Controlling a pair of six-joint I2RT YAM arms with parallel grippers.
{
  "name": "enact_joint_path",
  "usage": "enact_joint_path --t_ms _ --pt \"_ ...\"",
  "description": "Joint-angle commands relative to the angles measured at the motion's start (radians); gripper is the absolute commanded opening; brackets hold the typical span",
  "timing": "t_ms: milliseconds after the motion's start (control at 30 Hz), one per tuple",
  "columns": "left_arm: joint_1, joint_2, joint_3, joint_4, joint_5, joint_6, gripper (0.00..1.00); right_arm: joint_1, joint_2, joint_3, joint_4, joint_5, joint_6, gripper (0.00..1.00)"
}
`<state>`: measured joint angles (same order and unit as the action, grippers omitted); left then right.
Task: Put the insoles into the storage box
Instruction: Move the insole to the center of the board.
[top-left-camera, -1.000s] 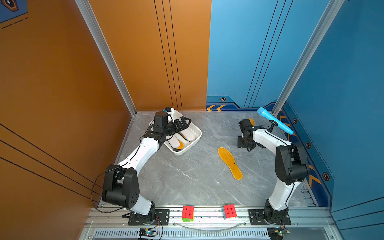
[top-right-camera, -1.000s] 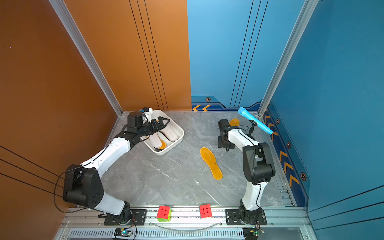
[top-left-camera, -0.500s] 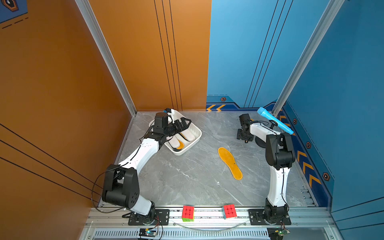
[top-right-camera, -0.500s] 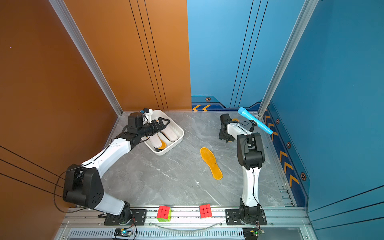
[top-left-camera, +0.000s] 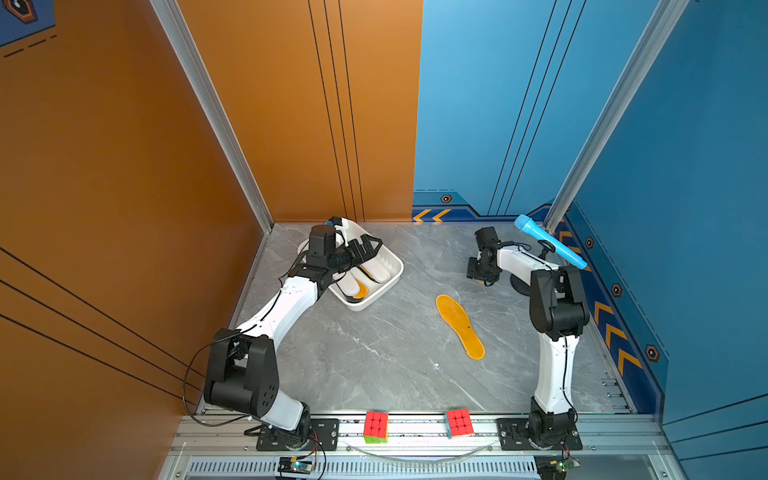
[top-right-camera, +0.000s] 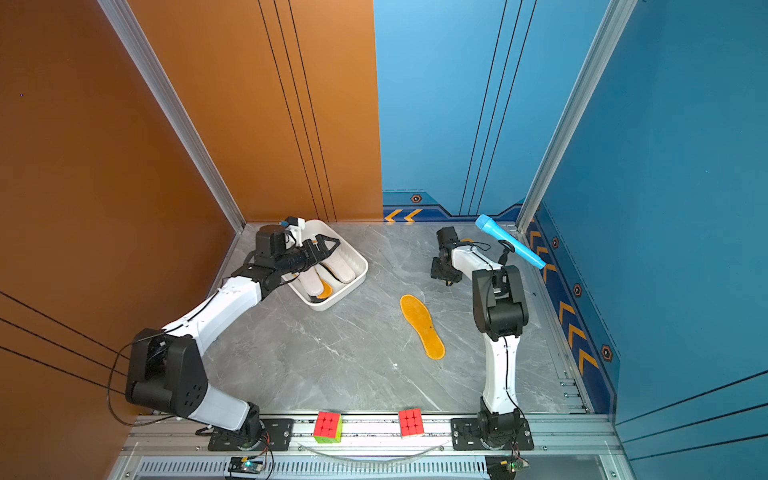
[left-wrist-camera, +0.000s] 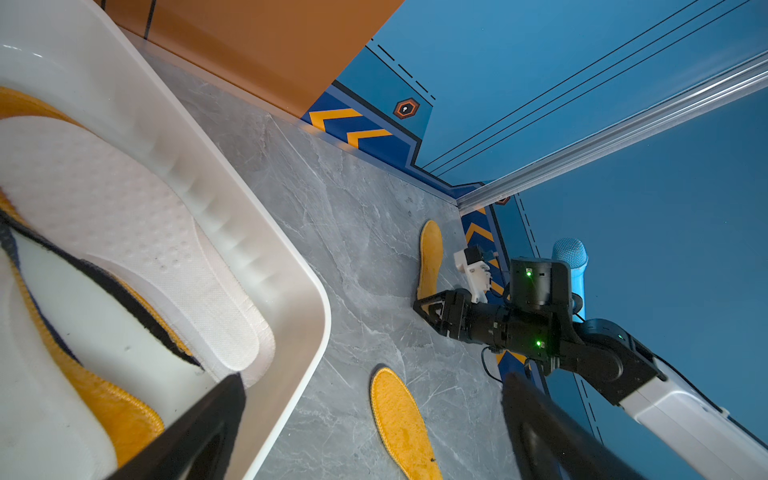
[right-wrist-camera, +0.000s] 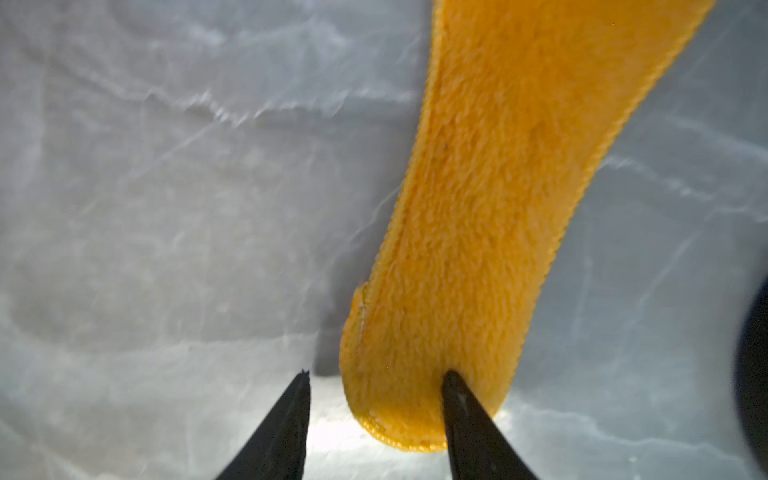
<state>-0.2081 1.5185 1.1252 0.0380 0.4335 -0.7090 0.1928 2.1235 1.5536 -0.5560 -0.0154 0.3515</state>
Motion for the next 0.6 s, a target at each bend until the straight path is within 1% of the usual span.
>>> enact_joint_path --t_ms 0,67,167,267,333,433,500,533,567 --pt "0.016 0.001 0.0 0.002 -0.011 -0.007 0.98 0.088 -0.041 -0.082 -0.072 -0.093 -0.039 0.51" --pt "0.019 -0.005 -0.009 0.003 -0.012 -0.008 0.98 0.141 -0.091 -0.124 -0.08 -0.099 -0.086 0.5" --pt "0.023 -0.008 -0.019 0.003 -0.009 -0.006 0.98 0.2 -0.153 -0.162 -0.1 -0.053 -0.158 0.5" --pt "0.021 -0.005 -0.022 0.003 -0.009 -0.004 0.98 0.196 -0.222 -0.187 -0.061 -0.04 -0.18 0.51" --pt "0.017 0.001 -0.022 0.003 -0.004 -0.002 0.98 0.17 -0.256 -0.185 -0.03 -0.073 -0.162 0.51" --pt "0.004 0.008 -0.021 0.003 -0.004 -0.003 0.98 0.127 -0.294 -0.191 0.047 -0.098 -0.102 0.53" --pt "-0.002 0.012 -0.022 0.003 -0.008 -0.004 0.98 0.106 -0.294 -0.185 0.076 -0.071 -0.048 0.53" --pt "-0.004 0.013 -0.021 0.003 -0.009 -0.005 0.98 0.098 -0.281 -0.172 0.073 -0.035 -0.019 0.53" --pt "-0.003 0.015 -0.022 0.003 -0.009 -0.006 0.98 0.091 -0.262 -0.158 0.064 -0.033 -0.01 0.53"
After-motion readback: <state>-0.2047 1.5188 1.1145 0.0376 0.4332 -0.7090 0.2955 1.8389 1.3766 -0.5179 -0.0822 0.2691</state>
